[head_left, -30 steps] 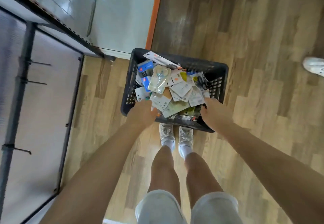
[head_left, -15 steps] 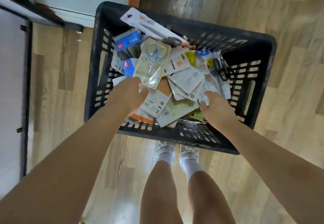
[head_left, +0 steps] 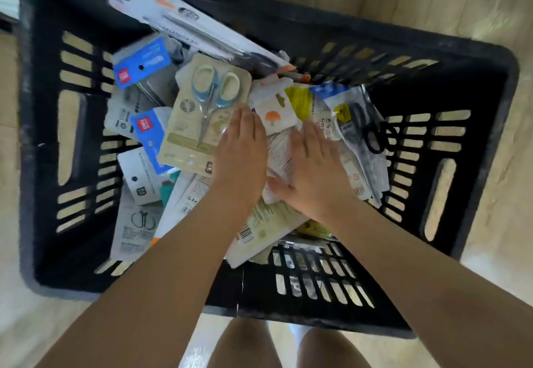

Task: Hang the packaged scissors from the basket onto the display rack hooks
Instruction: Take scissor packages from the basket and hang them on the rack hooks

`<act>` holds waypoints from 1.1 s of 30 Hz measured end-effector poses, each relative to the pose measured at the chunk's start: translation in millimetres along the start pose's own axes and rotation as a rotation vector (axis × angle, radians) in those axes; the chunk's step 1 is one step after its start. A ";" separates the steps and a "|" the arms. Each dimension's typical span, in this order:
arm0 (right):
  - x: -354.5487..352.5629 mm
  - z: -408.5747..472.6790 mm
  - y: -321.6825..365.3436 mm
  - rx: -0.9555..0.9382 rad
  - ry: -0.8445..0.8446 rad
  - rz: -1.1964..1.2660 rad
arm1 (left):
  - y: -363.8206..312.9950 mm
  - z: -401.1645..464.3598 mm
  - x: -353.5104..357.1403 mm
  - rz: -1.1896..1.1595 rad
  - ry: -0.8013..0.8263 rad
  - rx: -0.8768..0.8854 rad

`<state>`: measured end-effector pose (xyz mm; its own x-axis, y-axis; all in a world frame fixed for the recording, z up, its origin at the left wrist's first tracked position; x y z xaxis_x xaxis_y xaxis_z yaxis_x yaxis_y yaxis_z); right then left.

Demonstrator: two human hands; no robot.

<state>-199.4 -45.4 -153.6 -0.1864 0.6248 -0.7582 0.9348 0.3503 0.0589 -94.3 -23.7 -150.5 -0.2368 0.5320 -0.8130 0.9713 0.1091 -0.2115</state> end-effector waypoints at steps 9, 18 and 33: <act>1.8 12.3 6.9 0.062 -0.036 0.045 | 7.8 4.1 14.8 0.400 0.092 0.164; 7.7 -42.9 -24.2 0.105 0.117 -0.043 | -5.4 -44.9 1.9 0.325 0.053 0.323; -9.0 -112.4 -37.5 0.305 0.635 0.691 | 21.3 -106.1 -79.1 -0.478 -0.412 -0.043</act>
<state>-266.8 14.3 -76.0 0.3860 0.9140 -0.1252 0.9204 -0.3723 0.1197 -52.3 25.6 -33.2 -0.6259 0.0504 -0.7783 0.7542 0.2933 -0.5875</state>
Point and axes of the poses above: each hand's wrist, its own z-axis towards the middle knuckle, its own x-axis out of the palm, y = z × x, the point moved 5 cm from there along z, towards the middle knuckle, and after that the axes turned 13 degrees about x, right-handed, at the moved point
